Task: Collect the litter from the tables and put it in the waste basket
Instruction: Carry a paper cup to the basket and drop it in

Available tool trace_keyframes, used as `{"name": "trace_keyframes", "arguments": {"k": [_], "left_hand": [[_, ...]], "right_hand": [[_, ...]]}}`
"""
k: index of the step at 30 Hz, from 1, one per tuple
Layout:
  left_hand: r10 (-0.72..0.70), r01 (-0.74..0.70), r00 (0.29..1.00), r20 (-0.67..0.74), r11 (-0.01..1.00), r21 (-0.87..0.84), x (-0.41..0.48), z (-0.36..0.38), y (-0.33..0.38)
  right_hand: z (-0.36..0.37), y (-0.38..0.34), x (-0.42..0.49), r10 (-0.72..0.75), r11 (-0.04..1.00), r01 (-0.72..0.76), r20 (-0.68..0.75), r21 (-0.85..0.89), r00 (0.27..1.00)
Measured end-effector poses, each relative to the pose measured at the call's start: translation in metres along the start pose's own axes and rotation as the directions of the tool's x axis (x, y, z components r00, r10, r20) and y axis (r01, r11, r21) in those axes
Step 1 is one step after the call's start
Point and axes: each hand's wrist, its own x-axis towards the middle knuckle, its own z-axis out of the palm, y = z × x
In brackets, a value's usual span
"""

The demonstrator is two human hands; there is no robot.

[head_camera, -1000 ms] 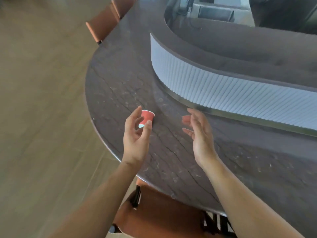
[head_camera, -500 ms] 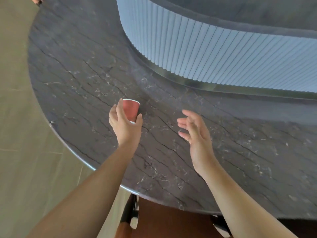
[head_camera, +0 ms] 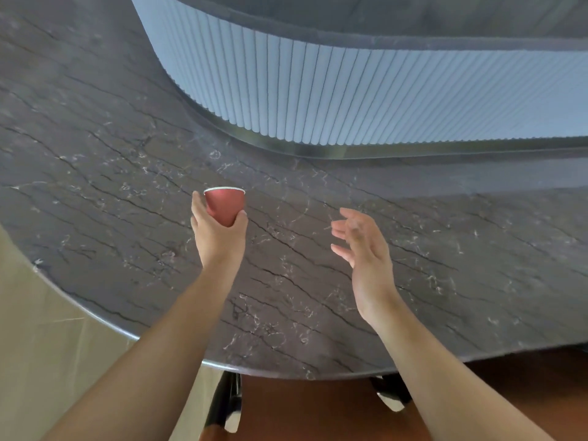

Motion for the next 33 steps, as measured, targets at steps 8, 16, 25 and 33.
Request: {"name": "trace_keyframes", "arguments": {"k": [8,16,25,33], "left_hand": [[0.259,-0.225,0.944,0.204,0.958,-0.175,-0.12,0.012,0.1],[0.45,-0.326,0.803,0.391,0.881,-0.343,-0.25,0.051,0.181],[0.592,-0.412,0.618,0.517,0.804,-0.428,-0.424,0.132,0.23],[0.656,-0.429,0.428,0.622,0.753,-0.498,-0.609,0.224,0.248]], "right_hand": [[-0.079,-0.069,-0.035,-0.094,0.987,0.108,-0.115,0.121,0.989],[-0.209,-0.121,-0.095,-0.244,0.955,0.285,-0.335,0.077,0.91],[-0.388,-0.13,-0.189,-0.291,0.92,0.386,-0.541,0.069,0.789],[-0.565,-0.116,-0.291,-0.266,0.888,0.45,-0.689,0.097,0.675]]}}
